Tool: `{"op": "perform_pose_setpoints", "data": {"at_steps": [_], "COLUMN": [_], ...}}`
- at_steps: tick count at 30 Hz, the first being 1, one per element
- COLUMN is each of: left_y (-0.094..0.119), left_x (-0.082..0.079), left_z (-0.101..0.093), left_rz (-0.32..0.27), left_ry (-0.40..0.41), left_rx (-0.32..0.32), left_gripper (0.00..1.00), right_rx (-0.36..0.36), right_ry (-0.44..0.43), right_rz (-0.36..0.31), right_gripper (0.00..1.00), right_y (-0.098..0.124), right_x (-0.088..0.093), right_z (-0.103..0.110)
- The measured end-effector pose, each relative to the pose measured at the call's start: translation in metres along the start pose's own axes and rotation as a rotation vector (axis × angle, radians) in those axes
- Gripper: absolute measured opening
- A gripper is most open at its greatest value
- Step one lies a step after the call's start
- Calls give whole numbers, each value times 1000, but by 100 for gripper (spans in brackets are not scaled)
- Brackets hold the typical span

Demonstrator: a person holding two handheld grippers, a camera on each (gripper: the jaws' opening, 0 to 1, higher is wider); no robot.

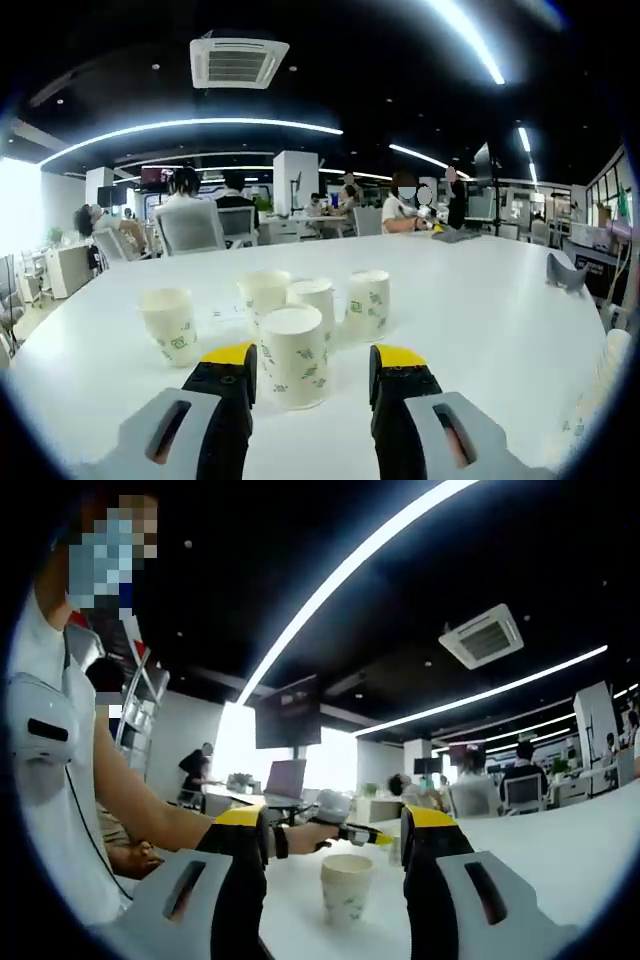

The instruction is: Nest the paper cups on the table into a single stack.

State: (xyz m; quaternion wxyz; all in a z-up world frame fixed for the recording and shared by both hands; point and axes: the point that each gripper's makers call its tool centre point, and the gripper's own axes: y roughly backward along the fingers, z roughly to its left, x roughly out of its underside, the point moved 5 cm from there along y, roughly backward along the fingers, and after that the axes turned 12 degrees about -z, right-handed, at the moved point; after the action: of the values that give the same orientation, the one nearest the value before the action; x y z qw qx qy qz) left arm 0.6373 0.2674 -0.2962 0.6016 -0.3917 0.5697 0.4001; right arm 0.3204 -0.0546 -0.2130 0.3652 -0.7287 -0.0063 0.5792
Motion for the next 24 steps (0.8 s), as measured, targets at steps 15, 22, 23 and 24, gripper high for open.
{"op": "perform_pose_setpoints", "data": {"at_steps": [15, 22, 23, 24], "left_y": [-31, -34, -34, -35], "left_x": [0, 3, 3, 4], "left_z": [-1, -9, -9, -8], "left_rz": [51, 60, 63, 67], "left_ry": [-13, -16, -23, -27], "left_rx": [-3, -1, -4, -6], "left_gripper": [49, 48, 47, 47], "right_rx": [32, 40, 40, 39], "right_ry": [31, 42, 41, 41], "right_rz": [6, 16, 17, 17], "right_gripper": [53, 53, 53, 53], "right_y": [5, 6, 6, 6], "right_x": [-9, -9, -9, -9], "right_z": [-11, -13, -13, -13]}}
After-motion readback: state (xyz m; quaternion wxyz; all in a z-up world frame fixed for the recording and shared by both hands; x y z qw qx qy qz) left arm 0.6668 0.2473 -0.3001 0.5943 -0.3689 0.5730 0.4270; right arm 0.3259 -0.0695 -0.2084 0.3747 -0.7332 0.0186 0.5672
